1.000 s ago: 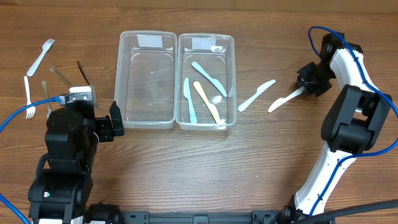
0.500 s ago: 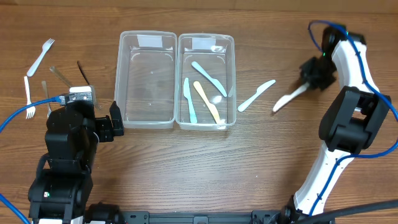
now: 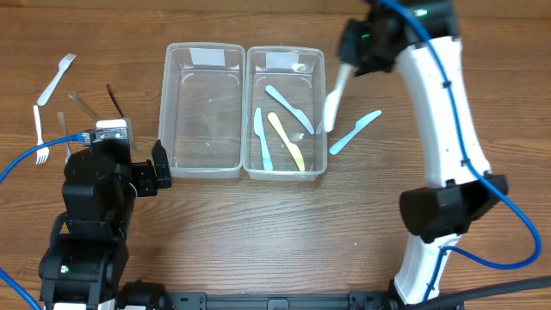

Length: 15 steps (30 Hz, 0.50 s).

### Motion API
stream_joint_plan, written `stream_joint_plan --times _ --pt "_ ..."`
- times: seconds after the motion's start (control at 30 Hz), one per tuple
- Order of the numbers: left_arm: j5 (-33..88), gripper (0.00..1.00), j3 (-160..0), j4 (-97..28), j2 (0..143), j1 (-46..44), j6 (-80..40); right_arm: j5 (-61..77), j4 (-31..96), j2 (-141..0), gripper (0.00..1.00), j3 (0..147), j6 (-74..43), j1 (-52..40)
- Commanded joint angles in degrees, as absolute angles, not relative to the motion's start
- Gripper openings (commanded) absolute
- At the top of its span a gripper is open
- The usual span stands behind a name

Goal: Pack container
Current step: 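Carry the white knife into the right container and release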

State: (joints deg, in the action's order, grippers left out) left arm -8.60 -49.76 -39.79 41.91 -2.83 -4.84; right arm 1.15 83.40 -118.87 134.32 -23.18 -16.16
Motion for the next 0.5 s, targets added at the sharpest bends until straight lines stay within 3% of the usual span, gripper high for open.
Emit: stream_joint_plan --times 0.0,0.37,0.47 --pt "-7.88 1.00 -51.20 -39.62 41.89 -2.26 -6.04 1.19 82.08 -119.66 0.04 131.74 -22.35 -20.34" --pt "-7.88 1.00 -51.20 -39.62 41.89 -2.26 -6.04 4.89 70.22 -119.70 0.04 110.41 -23.55 -24.80" --pt "-7.88 1.00 -51.20 -39.62 41.89 -2.26 -6.02 4.82 69.32 -119.70 0.08 108.86 -22.22 -24.80"
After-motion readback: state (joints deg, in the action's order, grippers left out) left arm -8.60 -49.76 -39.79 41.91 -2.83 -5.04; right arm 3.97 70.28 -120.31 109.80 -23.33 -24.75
